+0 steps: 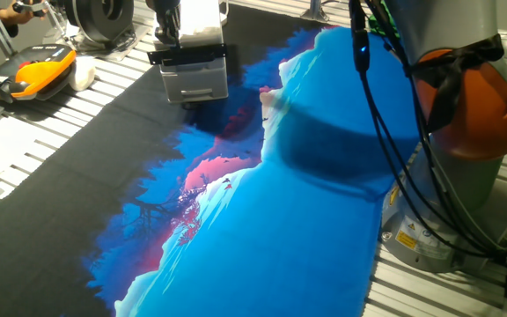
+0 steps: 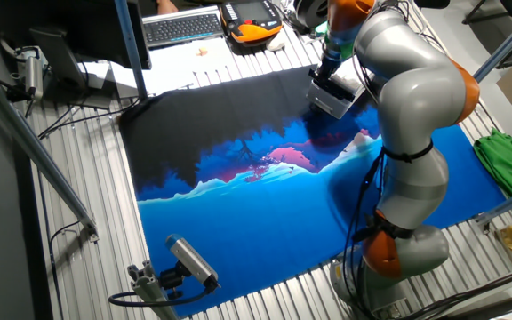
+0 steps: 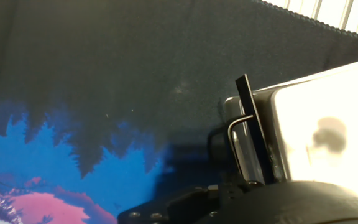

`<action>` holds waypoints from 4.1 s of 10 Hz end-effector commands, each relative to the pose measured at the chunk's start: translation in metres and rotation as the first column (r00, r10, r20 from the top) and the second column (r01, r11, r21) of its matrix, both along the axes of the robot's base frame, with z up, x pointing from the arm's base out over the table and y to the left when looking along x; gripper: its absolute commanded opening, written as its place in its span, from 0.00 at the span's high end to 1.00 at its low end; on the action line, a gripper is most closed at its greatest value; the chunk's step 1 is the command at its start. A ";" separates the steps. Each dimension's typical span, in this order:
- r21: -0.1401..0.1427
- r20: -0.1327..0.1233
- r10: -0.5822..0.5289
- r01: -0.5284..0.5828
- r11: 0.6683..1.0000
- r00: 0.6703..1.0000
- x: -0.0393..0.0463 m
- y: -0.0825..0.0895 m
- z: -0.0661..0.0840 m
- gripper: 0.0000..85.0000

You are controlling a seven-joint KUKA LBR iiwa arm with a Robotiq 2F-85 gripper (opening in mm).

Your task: Grasp the handle and open the drawer

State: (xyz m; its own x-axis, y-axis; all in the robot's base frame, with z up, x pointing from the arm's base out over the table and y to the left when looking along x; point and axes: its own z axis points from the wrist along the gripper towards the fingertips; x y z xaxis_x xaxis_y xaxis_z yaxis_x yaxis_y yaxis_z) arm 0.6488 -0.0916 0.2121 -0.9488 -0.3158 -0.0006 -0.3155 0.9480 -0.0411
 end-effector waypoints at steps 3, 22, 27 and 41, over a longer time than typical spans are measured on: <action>-0.020 0.010 0.009 -0.009 1.000 1.000 -0.0002 0.000 0.000 1.00; -0.024 0.014 0.080 -0.079 0.997 0.997 0.0094 -0.011 -0.005 1.00; -0.037 0.020 0.127 -0.126 0.991 0.992 0.0118 -0.015 -0.005 1.00; -0.066 0.043 0.028 -0.025 0.998 0.999 0.0047 -0.017 -0.010 0.80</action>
State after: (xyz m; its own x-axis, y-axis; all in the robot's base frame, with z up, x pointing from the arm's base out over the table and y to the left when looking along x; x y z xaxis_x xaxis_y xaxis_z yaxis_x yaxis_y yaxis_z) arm 0.6534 -0.1085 0.2016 -0.9405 -0.3392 -0.0189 -0.3345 0.9344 -0.1222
